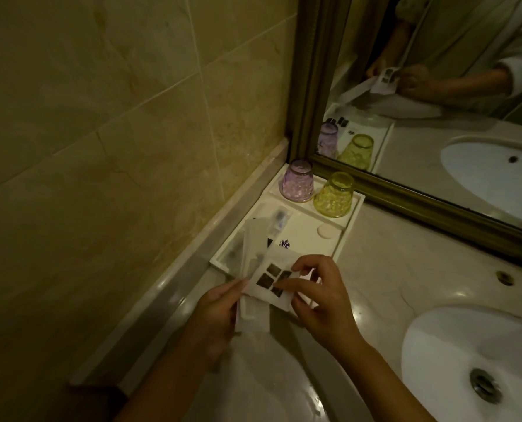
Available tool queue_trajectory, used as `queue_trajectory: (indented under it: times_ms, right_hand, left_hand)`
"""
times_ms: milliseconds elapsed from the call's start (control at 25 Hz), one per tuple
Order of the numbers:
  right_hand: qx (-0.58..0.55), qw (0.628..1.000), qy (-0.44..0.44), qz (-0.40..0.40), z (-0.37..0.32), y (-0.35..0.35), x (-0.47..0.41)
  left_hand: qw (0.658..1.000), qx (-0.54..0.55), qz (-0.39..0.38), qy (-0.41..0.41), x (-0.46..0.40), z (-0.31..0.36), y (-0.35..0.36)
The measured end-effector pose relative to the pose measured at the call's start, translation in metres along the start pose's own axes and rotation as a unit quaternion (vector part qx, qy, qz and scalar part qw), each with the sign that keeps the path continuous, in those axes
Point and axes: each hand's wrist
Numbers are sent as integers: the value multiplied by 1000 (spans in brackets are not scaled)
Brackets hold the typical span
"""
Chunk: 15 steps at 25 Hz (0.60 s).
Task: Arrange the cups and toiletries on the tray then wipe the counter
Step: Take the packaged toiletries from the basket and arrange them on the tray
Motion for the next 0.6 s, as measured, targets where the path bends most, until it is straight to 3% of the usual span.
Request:
queue_trajectory:
  times_ms: [240,320,400,440,520,600]
  right_hand:
    - [54,998,-21,14,2,-4,10]
    - [-66,984,166,21,1,-4,9]
    - [-261,884,386,-40,-2,-8,0]
    - [-308,839,442,-82,1,-9,-5]
    - [-274,838,451,-138,10,-11,-11]
    - [-231,851,458,-111,19,-15,-22]
  left_hand:
    - [1000,-30,-5,5,2,3,3]
    - [998,-51,15,21,2,2,6]
    - [997,-63,23,28,1,2,9]
    - [997,-67,25,30,1,1,10]
    - [995,-85,29,33,0,-2,10]
    - [994,-96,40,35,-1,-4,6]
Point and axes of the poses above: each hand's wrist, its own x-axis away from the middle knuckle, its own y-axis out of the palm, z = x × y, and after that the axes turned 13 degrees about y, right-handed
